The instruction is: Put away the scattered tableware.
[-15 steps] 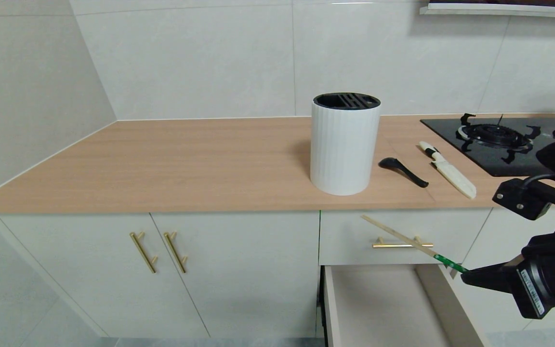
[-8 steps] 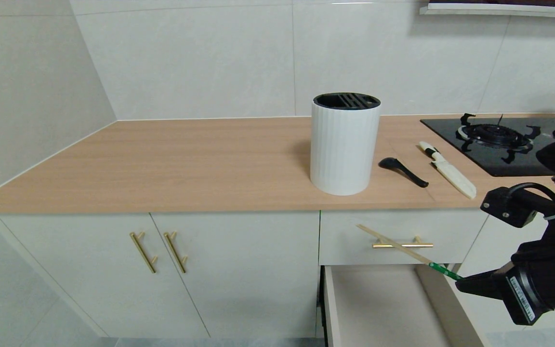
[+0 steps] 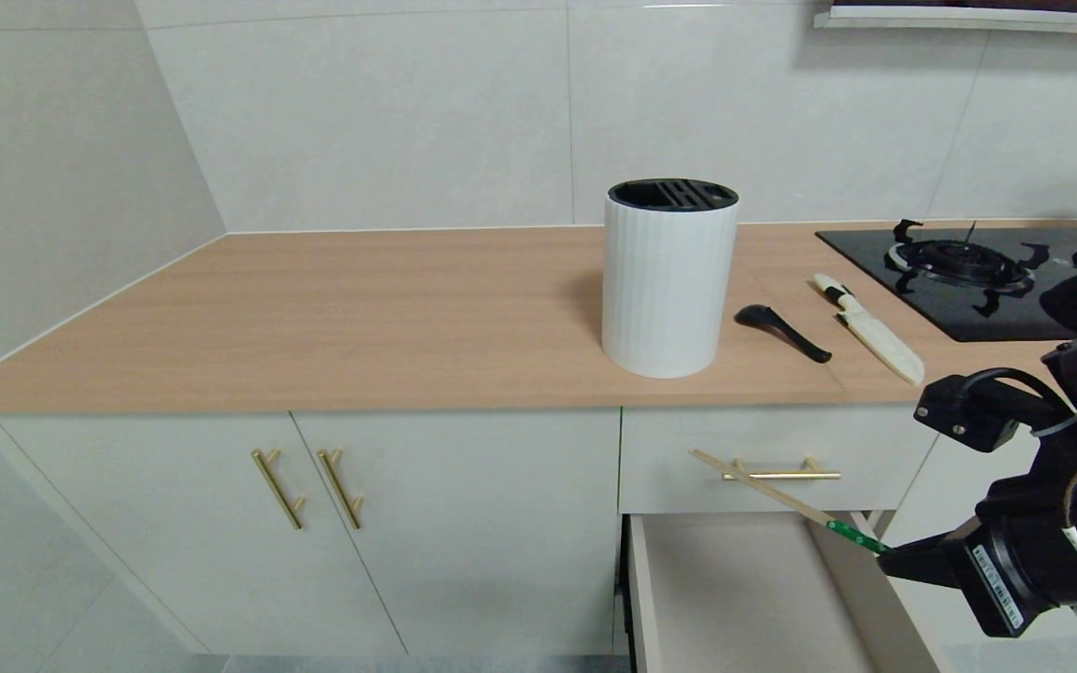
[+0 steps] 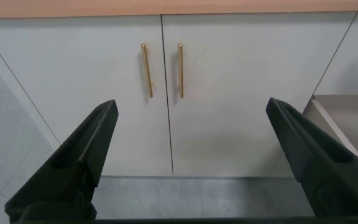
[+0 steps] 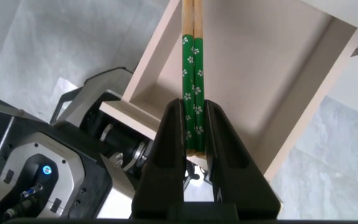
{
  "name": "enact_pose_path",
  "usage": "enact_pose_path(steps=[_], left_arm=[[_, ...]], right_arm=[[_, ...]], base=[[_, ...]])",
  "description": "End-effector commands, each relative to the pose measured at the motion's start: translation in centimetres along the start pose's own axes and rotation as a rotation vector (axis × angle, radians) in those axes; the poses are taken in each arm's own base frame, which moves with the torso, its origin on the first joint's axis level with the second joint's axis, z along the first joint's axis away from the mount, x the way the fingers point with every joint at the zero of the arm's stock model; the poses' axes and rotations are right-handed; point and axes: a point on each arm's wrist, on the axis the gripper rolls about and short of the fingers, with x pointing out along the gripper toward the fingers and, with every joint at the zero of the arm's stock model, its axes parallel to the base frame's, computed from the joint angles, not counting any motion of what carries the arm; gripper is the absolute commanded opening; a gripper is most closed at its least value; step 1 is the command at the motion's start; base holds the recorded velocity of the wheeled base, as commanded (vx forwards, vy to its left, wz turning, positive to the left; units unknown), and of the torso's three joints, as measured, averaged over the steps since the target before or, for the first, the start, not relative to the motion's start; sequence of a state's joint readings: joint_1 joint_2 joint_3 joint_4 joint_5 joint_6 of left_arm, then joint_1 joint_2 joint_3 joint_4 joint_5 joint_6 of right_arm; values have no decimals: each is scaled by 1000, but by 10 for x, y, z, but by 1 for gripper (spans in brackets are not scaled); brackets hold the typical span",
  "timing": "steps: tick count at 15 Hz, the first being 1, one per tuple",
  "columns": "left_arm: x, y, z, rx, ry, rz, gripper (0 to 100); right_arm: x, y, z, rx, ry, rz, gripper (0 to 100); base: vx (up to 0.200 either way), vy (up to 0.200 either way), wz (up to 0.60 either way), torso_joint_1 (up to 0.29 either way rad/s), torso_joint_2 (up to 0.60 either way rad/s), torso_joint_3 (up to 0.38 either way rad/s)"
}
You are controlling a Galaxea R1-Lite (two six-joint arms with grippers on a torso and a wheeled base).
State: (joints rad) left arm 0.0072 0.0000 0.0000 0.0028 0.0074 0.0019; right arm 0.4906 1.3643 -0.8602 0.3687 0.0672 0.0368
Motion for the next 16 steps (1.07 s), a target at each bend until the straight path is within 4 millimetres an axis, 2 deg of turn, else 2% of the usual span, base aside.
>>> enact_pose_path(steps=[1, 16], left_arm=[[0, 0, 0, 0, 2, 1, 100], [0, 0, 0, 0, 2, 1, 100]], right_arm=[[4, 0, 0, 1, 15, 0, 0], [13, -1, -1, -3, 54, 0, 0]], base=[[0, 0, 0, -105, 251, 168], [0, 0, 0, -150, 454, 295]])
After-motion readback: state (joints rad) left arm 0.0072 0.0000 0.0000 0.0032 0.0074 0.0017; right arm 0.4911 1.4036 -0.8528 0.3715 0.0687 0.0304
